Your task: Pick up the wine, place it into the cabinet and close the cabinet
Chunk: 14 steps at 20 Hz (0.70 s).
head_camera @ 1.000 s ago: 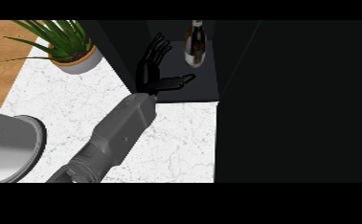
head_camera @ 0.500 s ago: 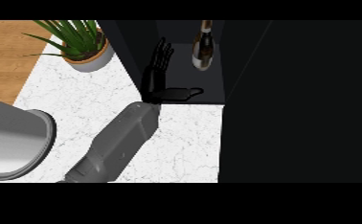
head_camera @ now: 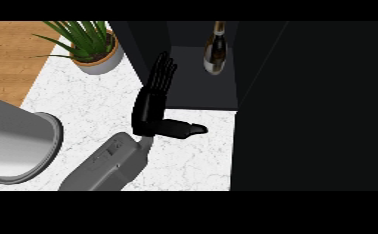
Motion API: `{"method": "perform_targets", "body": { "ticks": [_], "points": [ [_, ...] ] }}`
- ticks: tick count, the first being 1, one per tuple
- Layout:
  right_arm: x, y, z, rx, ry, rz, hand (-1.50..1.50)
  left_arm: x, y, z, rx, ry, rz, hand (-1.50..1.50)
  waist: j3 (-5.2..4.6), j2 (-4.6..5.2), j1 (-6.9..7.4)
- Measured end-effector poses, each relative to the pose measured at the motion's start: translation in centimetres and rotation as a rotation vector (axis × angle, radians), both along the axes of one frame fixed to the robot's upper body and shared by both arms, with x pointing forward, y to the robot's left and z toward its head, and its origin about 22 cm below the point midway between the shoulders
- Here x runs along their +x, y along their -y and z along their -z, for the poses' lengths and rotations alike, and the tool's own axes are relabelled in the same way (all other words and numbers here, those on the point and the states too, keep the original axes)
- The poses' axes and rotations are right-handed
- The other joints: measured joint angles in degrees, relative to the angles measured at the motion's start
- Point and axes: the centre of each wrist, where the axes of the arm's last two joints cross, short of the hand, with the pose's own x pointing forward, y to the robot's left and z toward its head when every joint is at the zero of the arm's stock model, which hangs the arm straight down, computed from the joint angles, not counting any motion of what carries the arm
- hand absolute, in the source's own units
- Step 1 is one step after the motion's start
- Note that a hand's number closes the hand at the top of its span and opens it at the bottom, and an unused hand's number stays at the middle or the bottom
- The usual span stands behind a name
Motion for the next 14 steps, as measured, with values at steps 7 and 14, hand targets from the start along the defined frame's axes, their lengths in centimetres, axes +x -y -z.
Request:
{"method": "perform_targets", "body": {
  "ticks": [7, 14],
  "points": [
    [0.2, -0.3, -0.5, -0.012, 0.004, -0.009, -1.50, -6.1, -3.0, -3.3, -0.011, 0.011, 0.011, -1.50, 0.00, 0.32, -0.76],
    [-0.5, -0.4, -1.2, -0.155, 0.003, -0.114, 1.50, -10.3, -4.4, -4.8, -0.022, 0.023, -0.030, -1.50, -0.01, 0.44, -1.19]
  ]
}}
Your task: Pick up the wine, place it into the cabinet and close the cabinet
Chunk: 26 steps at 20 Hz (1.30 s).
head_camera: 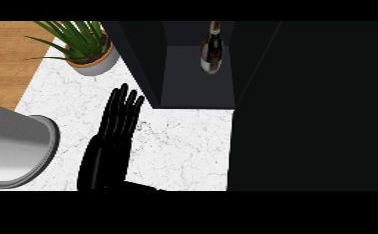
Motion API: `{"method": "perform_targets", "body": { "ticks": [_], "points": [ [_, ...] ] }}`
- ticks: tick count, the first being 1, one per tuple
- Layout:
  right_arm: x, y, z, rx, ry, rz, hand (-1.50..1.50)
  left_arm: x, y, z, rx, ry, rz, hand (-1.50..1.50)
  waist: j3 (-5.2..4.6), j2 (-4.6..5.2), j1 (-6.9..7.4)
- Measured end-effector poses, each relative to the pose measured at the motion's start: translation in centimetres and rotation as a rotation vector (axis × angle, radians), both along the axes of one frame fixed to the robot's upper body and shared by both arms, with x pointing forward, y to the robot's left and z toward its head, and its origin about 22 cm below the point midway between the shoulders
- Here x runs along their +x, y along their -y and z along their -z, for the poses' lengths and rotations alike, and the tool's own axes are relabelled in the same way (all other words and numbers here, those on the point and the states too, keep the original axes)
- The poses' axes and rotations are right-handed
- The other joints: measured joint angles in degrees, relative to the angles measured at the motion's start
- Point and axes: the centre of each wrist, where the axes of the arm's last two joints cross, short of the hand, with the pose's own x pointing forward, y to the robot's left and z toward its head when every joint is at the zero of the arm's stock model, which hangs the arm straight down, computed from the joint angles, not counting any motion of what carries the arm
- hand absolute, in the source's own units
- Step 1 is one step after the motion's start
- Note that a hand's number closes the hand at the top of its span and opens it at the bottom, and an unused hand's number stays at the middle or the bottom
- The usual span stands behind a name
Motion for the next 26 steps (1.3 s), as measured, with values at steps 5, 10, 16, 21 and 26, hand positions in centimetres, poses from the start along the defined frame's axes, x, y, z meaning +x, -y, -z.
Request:
{"method": "perform_targets", "body": {
  "ticks": [5, 10, 16, 21, 26],
  "points": [
    [-0.3, -0.5, -0.2, -0.103, -0.028, -0.157, 1.50, -2.6, -2.3, -0.2, 0.018, 0.006, -0.067, -1.50, -0.01, 0.01, 0.25],
    [-1.3, -2.0, 0.6, -0.106, -0.113, -0.260, 1.50, -4.6, -5.6, -1.7, 0.033, 0.014, -0.129, -1.50, -0.04, -0.02, 0.28],
    [-2.3, -5.0, 1.3, -0.046, -0.187, -0.386, 1.50, -7.1, -9.5, -2.7, 0.021, 0.022, -0.176, -1.50, -0.09, -0.10, 0.53],
    [-3.4, -8.5, 0.7, -0.015, -0.208, -0.453, 1.50, -8.5, -12.0, -3.8, 0.019, 0.022, -0.194, -1.50, -0.12, -0.28, 0.51],
    [-3.8, -11.5, -1.0, -0.058, -0.128, -0.434, 1.50, -9.3, -14.7, -4.0, 0.031, 0.031, -0.200, -1.50, -0.14, -0.21, 0.69]
  ]
}}
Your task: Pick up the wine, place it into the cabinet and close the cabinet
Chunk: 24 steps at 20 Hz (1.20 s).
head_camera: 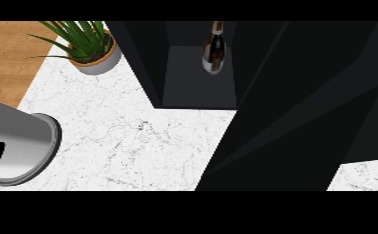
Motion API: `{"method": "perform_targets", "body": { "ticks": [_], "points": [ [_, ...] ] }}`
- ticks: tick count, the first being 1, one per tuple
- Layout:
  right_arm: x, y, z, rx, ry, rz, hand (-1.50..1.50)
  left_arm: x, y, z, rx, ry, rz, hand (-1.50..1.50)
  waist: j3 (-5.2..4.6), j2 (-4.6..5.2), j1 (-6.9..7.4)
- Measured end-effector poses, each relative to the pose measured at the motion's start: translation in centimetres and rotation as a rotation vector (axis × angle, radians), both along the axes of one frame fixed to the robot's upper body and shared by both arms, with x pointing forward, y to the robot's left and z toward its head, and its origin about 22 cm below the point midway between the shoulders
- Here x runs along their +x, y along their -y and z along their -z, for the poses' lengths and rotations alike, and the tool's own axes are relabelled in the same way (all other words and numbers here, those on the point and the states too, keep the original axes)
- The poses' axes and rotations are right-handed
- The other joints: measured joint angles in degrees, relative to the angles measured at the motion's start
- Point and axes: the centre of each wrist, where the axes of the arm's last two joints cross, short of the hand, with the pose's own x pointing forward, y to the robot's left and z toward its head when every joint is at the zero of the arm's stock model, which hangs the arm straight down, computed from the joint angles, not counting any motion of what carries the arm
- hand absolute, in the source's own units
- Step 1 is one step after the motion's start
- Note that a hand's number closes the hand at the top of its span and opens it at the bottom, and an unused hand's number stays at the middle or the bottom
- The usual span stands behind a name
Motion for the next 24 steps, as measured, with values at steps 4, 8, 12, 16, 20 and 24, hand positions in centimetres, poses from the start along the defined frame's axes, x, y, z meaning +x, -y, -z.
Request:
{"method": "perform_targets", "body": {
  "ticks": [4, 8, 12, 16, 20, 24],
  "points": [
    [0.4, -2.7, -0.8, -0.029, 0.070, 0.017, 1.50, -0.3, -2.2, -0.3, 0.011, 0.011, 0.006, -1.50, -0.02, 0.05, 0.31],
    [1.5, -5.5, -1.2, -0.050, 0.108, 0.051, 1.50, -0.8, -4.2, -0.6, 0.016, 0.016, 0.024, -1.50, -0.01, 0.09, 0.62],
    [3.5, -8.0, -1.8, -0.057, 0.115, 0.085, 1.50, -1.2, -5.0, -1.1, 0.010, 0.016, 0.032, -1.50, 0.00, 0.22, 0.81],
    [6.6, -9.8, -2.7, -0.066, 0.135, 0.141, 1.50, -1.3, -5.6, -1.9, 0.009, 0.015, 0.044, -1.50, 0.04, 0.35, 0.74],
    [10.4, -10.7, -4.0, -0.069, 0.141, 0.189, 1.50, -1.4, -6.3, -2.0, 0.005, 0.014, 0.049, -1.50, 0.05, 0.47, 0.72],
    [13.9, -11.3, -4.6, -0.086, 0.159, 0.239, 1.50, -1.6, -6.5, -2.3, 0.011, 0.004, 0.065, -1.50, 0.09, 0.53, 0.56]
  ]
}}
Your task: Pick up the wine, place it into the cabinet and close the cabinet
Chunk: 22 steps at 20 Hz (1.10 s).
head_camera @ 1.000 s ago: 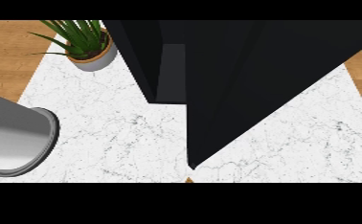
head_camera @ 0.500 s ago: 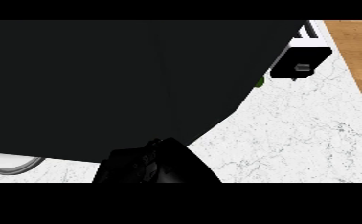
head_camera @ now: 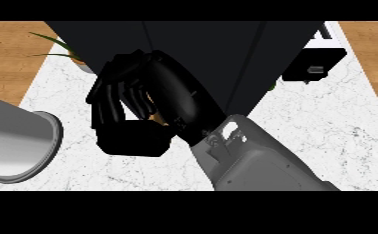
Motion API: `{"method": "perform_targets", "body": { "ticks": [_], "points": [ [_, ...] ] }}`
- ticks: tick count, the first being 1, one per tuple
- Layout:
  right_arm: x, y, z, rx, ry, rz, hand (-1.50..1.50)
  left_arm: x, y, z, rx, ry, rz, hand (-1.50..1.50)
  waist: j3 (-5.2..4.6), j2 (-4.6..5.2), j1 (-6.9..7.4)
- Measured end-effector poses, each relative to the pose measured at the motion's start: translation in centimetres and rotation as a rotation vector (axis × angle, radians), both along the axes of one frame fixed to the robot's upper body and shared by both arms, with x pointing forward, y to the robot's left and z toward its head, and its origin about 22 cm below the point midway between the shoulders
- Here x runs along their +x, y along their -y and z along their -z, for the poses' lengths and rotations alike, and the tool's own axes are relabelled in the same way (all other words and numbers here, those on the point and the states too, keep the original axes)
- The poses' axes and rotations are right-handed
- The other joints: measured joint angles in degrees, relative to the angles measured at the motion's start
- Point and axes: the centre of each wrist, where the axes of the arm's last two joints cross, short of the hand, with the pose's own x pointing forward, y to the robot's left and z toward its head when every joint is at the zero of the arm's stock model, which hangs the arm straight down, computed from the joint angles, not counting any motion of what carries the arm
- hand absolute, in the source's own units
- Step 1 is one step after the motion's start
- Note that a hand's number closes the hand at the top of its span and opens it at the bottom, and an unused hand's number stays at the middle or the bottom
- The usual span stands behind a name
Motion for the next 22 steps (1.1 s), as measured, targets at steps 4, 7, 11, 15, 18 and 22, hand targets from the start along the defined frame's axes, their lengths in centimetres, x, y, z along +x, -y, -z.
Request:
{"method": "perform_targets", "body": {
  "ticks": [4, 7, 11, 15, 18, 22],
  "points": [
    [3.3, 0.4, 0.2, -0.013, 0.023, 0.023, 1.50, 0.4, 0.6, 0.3, -0.002, -0.024, 0.023, -1.50, -0.13, 0.08, -0.44],
    [5.0, 0.7, 0.4, -0.012, 0.029, 0.023, 1.50, 1.1, 1.2, 0.5, -0.001, -0.032, 0.038, -1.50, -0.26, -0.12, -0.68],
    [6.1, 0.9, 0.8, -0.017, 0.038, -0.017, 1.50, 1.9, 2.5, 0.4, -0.010, -0.042, 0.049, -1.50, -0.52, -0.75, -0.71],
    [7.0, 1.0, 1.2, -0.026, 0.061, -0.051, 1.50, 3.0, 3.4, 0.9, -0.013, -0.053, 0.055, -1.50, -0.77, -1.15, -0.79],
    [7.5, 1.2, 1.4, -0.029, 0.078, -0.070, 1.50, 3.4, 4.2, 1.0, -0.022, -0.055, 0.060, -1.50, -0.96, -1.37, -0.64],
    [8.0, 1.6, 1.7, -0.032, 0.106, -0.092, 1.50, 3.9, 5.1, 1.6, -0.028, -0.057, 0.057, -1.50, -1.19, -1.56, -0.37]
  ]
}}
